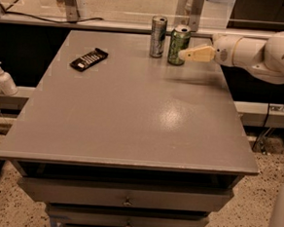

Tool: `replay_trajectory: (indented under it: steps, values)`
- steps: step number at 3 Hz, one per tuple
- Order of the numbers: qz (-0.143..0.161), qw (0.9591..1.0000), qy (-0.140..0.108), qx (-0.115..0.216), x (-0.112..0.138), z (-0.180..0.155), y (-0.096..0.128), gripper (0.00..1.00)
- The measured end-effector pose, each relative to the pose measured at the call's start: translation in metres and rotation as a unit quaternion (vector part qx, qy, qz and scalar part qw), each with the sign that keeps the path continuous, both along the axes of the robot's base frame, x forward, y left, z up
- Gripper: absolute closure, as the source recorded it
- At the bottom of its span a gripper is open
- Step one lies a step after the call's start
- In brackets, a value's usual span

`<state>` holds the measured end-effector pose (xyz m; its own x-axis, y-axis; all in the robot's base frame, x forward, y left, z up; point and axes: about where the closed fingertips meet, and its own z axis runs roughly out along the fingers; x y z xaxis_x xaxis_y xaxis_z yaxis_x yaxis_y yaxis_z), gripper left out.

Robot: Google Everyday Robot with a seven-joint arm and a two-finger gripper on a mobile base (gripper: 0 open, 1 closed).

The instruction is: Move green can near redbull can

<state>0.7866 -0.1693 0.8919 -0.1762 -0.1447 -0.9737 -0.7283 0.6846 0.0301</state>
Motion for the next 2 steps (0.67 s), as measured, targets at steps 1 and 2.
replay_trajectory:
  steps: [1, 2]
  values:
    - [-0.008, 0.9993, -0.026, -0.024, -0.037, 0.038, -0.04, 0.0]
    - [-0.009, 0.9978, -0.053, -0.04, -0.083, 0.077, -0.068, 0.0]
